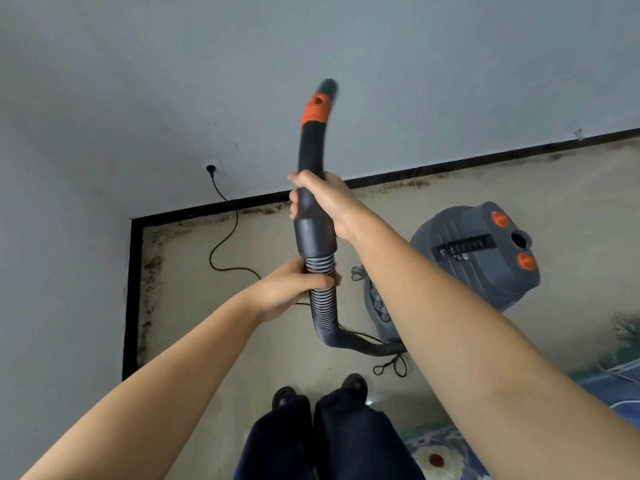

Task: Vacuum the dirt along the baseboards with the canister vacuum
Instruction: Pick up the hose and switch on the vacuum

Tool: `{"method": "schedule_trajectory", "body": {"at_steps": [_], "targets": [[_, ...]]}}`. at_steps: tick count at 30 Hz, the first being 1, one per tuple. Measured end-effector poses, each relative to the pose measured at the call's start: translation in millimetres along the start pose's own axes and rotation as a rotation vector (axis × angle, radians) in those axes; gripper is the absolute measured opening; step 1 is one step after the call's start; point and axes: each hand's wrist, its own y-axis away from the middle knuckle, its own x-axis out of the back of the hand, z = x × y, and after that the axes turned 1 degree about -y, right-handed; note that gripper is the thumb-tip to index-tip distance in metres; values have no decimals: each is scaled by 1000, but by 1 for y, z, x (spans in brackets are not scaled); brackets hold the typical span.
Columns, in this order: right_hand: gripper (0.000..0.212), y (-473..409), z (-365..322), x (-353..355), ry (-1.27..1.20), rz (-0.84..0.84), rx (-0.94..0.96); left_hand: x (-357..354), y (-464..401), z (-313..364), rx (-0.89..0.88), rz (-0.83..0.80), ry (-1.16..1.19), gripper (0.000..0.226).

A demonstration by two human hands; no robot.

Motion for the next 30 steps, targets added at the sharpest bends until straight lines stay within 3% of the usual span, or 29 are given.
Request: {"method": "schedule_trajectory", "body": {"at_steps": [3, 5, 9, 12, 15, 18, 22, 25, 30], "targets": [[20, 10, 2, 16, -91, -305, -129, -14, -7, -3, -76, 15, 81, 43], [27, 12, 7, 30, -117, -379, -188, -32, -14, -12, -99, 28, 107, 40], [36, 13, 20, 91, 184, -198, -275, -56, -41, -31, -73, 253, 292, 31], [39, 28, 36, 186, 357, 75, -325, -68, -70, -43, 21, 409, 319, 22], [26, 54, 50, 301, 408, 405, -349, -96, -105, -49, 84, 469, 338, 19], [19, 79, 61, 411, 548, 617, -350, -132, -143, -46, 116, 478, 342, 18], [23, 108, 66, 520, 960, 666, -382, -170, -181, -48, 132, 490, 321, 14], [30, 107, 73, 560, 1147, 631, -335, -183, -198, -55, 143, 515, 313, 14], [28, 72, 94, 570, 1404, 388, -198, -190, -217, -72, 194, 578, 305, 14]]}}
